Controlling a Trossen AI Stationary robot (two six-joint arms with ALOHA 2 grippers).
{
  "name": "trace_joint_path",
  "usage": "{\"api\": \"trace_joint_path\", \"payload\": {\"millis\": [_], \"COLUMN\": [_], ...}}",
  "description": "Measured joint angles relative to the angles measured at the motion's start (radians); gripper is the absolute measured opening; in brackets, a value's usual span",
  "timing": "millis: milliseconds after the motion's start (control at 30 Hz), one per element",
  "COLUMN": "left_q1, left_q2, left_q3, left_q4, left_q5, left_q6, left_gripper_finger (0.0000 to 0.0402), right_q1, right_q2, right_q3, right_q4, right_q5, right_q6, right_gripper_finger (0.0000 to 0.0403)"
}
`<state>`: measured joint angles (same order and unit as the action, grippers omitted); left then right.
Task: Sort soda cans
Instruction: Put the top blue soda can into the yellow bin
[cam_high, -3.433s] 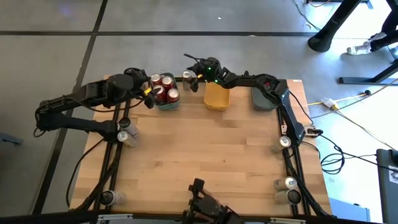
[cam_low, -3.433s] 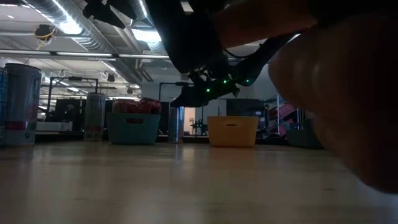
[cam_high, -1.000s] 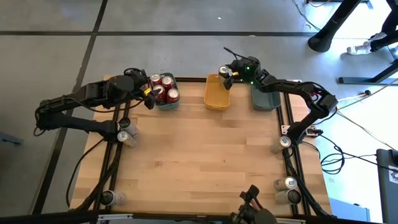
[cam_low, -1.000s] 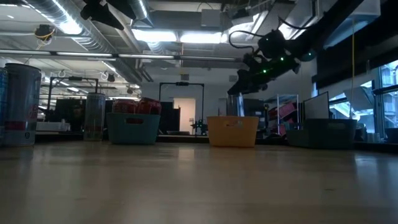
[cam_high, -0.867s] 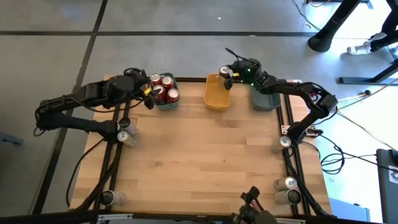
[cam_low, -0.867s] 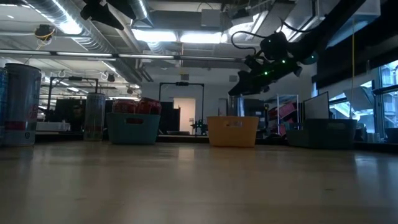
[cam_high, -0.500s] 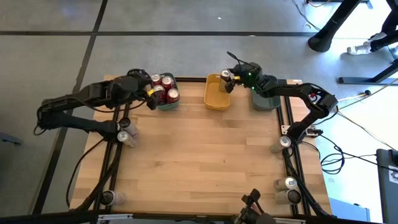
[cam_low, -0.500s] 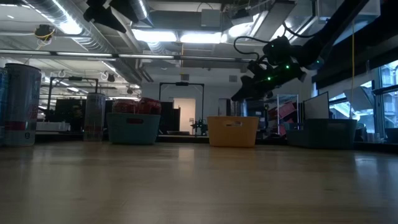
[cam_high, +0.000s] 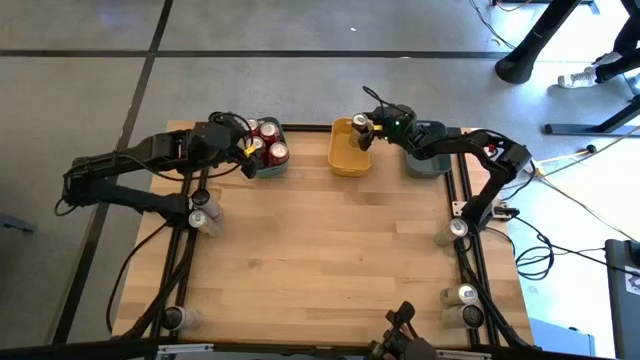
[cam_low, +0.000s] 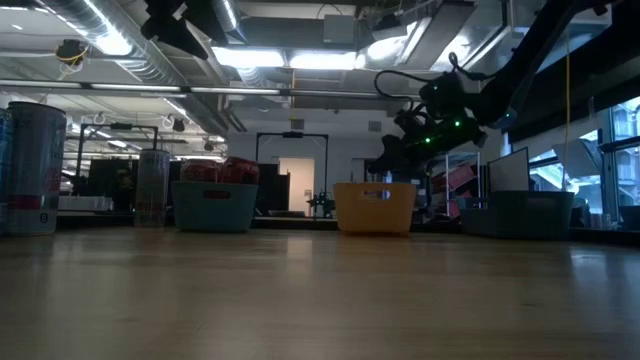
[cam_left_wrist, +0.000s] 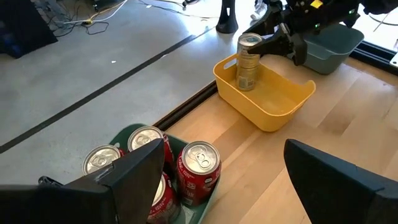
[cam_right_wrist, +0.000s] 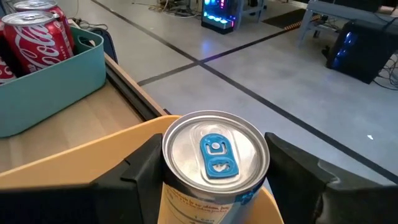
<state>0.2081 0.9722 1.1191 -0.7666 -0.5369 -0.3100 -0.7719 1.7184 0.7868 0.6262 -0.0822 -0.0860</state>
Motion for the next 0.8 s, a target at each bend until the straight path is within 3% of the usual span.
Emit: {"api": "trace_joint_path", "payload": {"millis": [233,600,800], "left_q1": [0.000,0.000,0.000], "left_q2": [0.000,-0.001,-0.001], "left_q3": [0.000,0.000,0.000], "left_q4": [0.000,0.000,0.000], "left_q5": [0.000,0.000,0.000], "left_q6": [0.005,0.004,0.004], "left_gripper_finger": [0.0320,0.0320,0.0320], "right_q1": [0.000,0.000,0.000], "right_q2": [0.001,-0.021,-0.099], "right_q3": [0.000,-0.004,-0.004], "right_q4": [-0.003,-0.033,-0.053], "right_q5": [-0.005,-0.007,-0.007], "right_q6": [0.002,0.007,0.004], "right_gripper_finger": [0.0233,0.0326,0.0347]}}
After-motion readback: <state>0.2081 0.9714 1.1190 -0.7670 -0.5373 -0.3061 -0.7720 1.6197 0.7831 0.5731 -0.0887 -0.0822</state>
